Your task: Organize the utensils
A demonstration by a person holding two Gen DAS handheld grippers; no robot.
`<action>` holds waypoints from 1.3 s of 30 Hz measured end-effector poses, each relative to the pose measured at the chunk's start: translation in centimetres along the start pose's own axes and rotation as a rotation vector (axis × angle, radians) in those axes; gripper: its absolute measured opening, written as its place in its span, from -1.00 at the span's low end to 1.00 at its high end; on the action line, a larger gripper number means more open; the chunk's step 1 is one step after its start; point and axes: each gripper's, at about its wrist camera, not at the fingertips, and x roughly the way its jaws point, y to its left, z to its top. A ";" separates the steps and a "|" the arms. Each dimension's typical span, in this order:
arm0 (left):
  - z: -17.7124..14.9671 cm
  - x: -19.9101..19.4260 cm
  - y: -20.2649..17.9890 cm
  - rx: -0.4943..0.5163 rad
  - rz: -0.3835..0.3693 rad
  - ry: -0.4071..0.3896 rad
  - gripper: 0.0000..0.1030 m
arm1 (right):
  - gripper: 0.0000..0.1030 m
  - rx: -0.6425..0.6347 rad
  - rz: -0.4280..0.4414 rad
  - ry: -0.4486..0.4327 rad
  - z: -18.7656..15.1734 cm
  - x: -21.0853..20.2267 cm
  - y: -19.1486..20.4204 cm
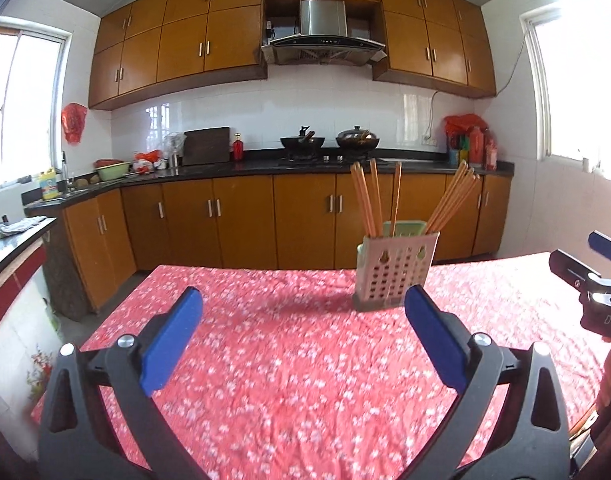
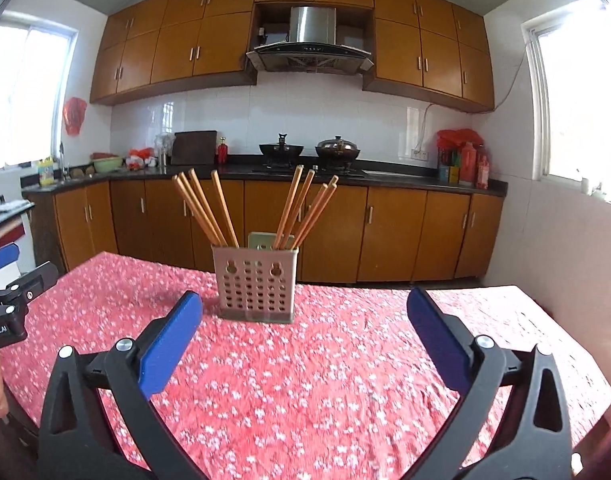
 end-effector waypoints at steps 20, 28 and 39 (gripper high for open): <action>-4.1 -0.5 -1.1 -0.013 0.005 0.076 0.92 | 0.97 0.040 -0.061 0.101 -5.9 -1.2 0.6; -4.7 -0.3 -1.4 -0.026 -0.013 0.103 0.92 | 0.97 0.072 -0.053 0.122 -6.4 -1.1 0.1; -4.7 -0.4 -1.7 -0.023 -0.020 0.106 0.92 | 0.97 0.089 -0.052 0.123 -6.4 -1.3 -0.2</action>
